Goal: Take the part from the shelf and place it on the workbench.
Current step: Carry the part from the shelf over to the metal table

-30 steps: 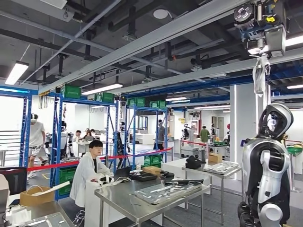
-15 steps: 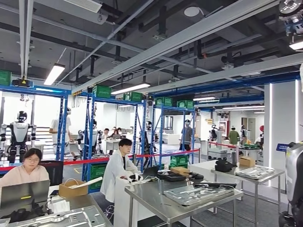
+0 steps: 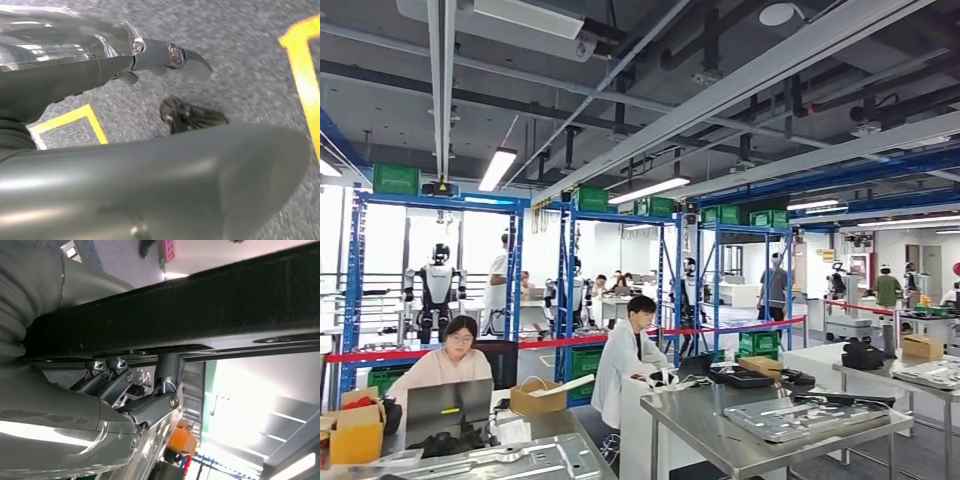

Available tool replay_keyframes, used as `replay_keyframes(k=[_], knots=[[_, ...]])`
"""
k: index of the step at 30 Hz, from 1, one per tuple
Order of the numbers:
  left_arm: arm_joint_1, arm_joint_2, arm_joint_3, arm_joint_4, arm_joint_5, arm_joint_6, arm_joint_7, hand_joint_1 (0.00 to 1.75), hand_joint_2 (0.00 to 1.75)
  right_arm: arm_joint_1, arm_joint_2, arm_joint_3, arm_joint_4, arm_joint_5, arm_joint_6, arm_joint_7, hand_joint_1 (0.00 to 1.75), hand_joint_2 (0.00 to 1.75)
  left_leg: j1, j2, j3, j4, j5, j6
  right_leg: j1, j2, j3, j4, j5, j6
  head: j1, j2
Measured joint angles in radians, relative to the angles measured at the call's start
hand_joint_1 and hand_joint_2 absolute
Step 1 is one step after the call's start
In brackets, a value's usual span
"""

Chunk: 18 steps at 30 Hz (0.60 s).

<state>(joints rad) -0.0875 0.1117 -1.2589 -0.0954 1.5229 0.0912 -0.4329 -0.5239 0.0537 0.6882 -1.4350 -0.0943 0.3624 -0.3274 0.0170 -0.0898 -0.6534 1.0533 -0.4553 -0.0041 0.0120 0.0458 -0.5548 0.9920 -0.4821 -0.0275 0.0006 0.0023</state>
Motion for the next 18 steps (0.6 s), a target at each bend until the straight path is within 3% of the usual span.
replay_keyframes(k=[2, 4, 5, 6, 7, 9, 11, 13, 14, 16, 18], knots=[[-0.003, 0.000, 0.000, 0.000, 0.000, 0.000, -0.001, 0.00, 1.75, -0.001, 0.001, 0.000, -0.001, -0.001, 0.000, 0.000, 1.75, 1.75, -0.002, 0.053, -0.038, 0.082, -0.052, -0.006, -0.002, -0.028, 0.007, -0.015, 0.005, 0.001, 0.000, 0.000], [-0.008, 0.000, 0.000, 0.000, 0.000, 0.000, -0.001, 0.00, 1.75, 0.000, 0.001, 0.001, 0.001, -0.002, 0.000, 0.000, 1.75, 1.75, 0.003, 0.071, -0.091, 0.200, -0.104, -0.017, -0.003, -0.056, 0.007, -0.015, 0.005, 0.001, 0.000, 0.000], [-0.007, 0.000, 0.000, 0.000, 0.000, -0.001, -0.001, 0.00, 1.75, 0.001, 0.001, 0.001, 0.002, -0.003, 0.001, 0.000, 1.75, 1.75, 0.007, 0.075, -0.103, 0.231, -0.109, -0.022, -0.003, -0.069, 0.006, -0.015, 0.004, 0.002, 0.000, 0.000], [-0.006, 0.000, 0.000, 0.000, 0.000, -0.002, -0.001, 0.00, 1.75, 0.001, 0.000, 0.002, 0.002, -0.003, 0.001, 0.000, 1.75, 1.75, 0.010, 0.079, -0.097, 0.225, -0.097, -0.028, -0.004, -0.081, 0.006, -0.014, 0.002, 0.004, 0.000, 0.000], [-0.005, 0.000, 0.000, 0.000, 0.000, -0.002, -0.001, 0.00, 1.75, 0.001, 0.000, 0.003, 0.003, -0.004, 0.001, 0.000, 1.75, 1.75, 0.014, 0.086, -0.071, 0.181, -0.070, -0.032, -0.006, -0.092, 0.007, -0.012, 0.000, 0.008, 0.000, 0.000], [-0.006, 0.000, 0.000, 0.000, 0.000, -0.004, -0.002, 0.00, 1.75, 0.001, 0.000, 0.003, 0.004, -0.005, 0.001, 0.000, 1.75, 1.75, 0.016, 0.118, -0.001, 0.051, -0.017, -0.037, -0.005, -0.111, 0.007, -0.002, -0.009, 0.022, 0.000, 0.000], [-0.008, -0.002, 0.000, 0.000, 0.000, -0.004, -0.003, 0.00, 1.75, 0.001, 0.000, 0.002, 0.006, -0.008, 0.002, -0.002, 1.75, 1.75, 0.011, 0.136, 0.032, -0.014, -0.003, -0.024, -0.002, -0.125, 0.005, 0.009, -0.017, 0.034, 0.000, 0.000], [-0.006, -0.002, 0.000, 0.000, 0.000, -0.004, -0.003, 0.00, 1.75, 0.001, -0.001, 0.002, 0.008, -0.009, 0.003, -0.004, 1.75, 1.75, 0.005, 0.122, 0.029, -0.013, -0.006, -0.005, -0.003, -0.137, 0.005, 0.012, -0.020, 0.040, -0.001, 0.000], [-0.004, -0.002, 0.000, 0.000, 0.000, -0.004, -0.003, 0.00, 1.75, 0.001, -0.001, 0.002, 0.008, -0.010, 0.003, -0.005, 1.75, 1.75, 0.004, 0.115, 0.028, -0.014, -0.005, 0.001, -0.007, -0.132, 0.005, 0.016, -0.026, 0.044, -0.001, 0.000], [-0.003, -0.002, 0.000, 0.000, 0.000, -0.004, -0.003, 0.00, 1.75, 0.001, -0.001, 0.002, 0.009, -0.013, 0.003, -0.006, 1.75, 1.75, 0.004, 0.100, 0.029, -0.015, -0.002, 0.013, -0.014, -0.098, -0.012, 0.064, -0.063, 0.050, -0.001, 0.000], [-0.007, -0.002, 0.000, 0.000, 0.000, -0.004, -0.003, 0.00, 1.75, 0.002, -0.003, 0.001, 0.014, -0.017, 0.003, -0.007, 1.75, 1.75, 0.001, 0.086, 0.028, -0.016, -0.001, 0.022, -0.016, -0.063, -0.068, 0.189, -0.127, 0.051, -0.001, 0.000]])
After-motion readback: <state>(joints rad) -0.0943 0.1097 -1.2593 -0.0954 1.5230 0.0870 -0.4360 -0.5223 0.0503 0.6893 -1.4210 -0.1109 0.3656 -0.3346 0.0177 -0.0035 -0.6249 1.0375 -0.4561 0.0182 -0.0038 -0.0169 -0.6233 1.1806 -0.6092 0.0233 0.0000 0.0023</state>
